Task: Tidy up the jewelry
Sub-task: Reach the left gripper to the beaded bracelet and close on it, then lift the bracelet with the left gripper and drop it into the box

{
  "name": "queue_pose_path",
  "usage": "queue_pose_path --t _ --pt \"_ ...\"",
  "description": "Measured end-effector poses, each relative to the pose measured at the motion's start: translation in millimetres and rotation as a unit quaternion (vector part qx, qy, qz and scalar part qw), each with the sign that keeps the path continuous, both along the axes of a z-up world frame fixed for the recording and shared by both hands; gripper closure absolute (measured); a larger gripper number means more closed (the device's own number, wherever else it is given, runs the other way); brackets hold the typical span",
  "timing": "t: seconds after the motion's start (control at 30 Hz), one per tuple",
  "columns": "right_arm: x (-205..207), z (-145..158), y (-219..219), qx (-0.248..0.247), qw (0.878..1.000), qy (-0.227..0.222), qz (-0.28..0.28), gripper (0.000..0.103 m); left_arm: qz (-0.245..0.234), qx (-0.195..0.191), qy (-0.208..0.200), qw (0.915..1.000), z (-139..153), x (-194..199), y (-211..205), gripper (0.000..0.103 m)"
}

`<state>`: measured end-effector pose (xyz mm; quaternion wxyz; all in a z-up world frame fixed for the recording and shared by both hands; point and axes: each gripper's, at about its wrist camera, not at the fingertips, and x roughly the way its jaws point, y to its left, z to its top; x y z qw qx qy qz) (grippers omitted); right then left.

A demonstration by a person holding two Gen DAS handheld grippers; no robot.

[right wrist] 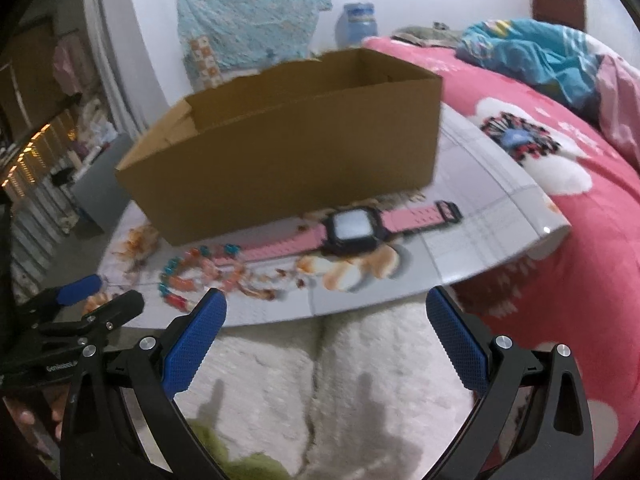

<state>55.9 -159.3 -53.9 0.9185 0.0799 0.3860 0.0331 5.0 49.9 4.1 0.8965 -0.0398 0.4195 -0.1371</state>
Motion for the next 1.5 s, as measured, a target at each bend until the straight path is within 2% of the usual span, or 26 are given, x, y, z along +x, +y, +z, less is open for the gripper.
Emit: queue_pose_path --t 0.1,0.2,0.27,0.33,0.47,0.63,0.73,0.97,1.1,1.13,1.33,1.5 --pt "7 2 12 0.009 1.000 -0.006 0.025 0.012 -0.006 -0.073 -0.002 0.9973 0 5 17 0.006" --pt "16 1 22 0.021 0.999 -0.003 0.047 0.018 -0.016 -0.087 0.013 0.9960 -3 13 22 0.006" --pt "23 -1 28 0.028 0.998 0.003 0.058 0.025 -0.022 -0.088 0.007 0.9959 -3 15 23 0.006" --pt "33 -4 33 0.037 0.997 0.013 0.069 0.029 -0.021 -0.072 -0.001 0.9972 -3 19 22 0.006" --pt "45 -13 42 0.050 0.995 0.037 0.078 0.043 -0.041 -0.037 -0.006 0.9985 -8 22 16 0.006" --pt "55 -22 48 0.054 0.993 0.059 0.082 0.056 -0.057 -0.033 -0.016 0.9977 -7 24 17 0.006" --pt "58 -24 50 0.047 0.993 0.066 0.081 0.061 -0.070 -0.035 -0.020 0.9967 -7 26 16 0.016" --pt "65 -33 55 0.033 0.993 0.083 0.074 0.070 -0.093 -0.031 0.003 0.9952 -14 35 9 0.050" --pt "69 -38 58 0.030 0.992 0.095 0.077 0.076 -0.100 -0.025 0.018 0.9945 -19 41 4 0.059" --pt "70 -39 58 0.029 0.992 0.097 0.077 0.078 -0.103 -0.022 0.025 0.9941 -21 43 3 0.066" --pt "73 -41 54 0.030 0.991 0.104 0.077 0.094 -0.102 -0.016 0.054 0.9932 -33 48 3 0.090" --pt "70 -37 47 0.063 0.990 0.097 0.076 0.095 -0.105 -0.031 0.047 0.9929 -28 47 6 0.094"
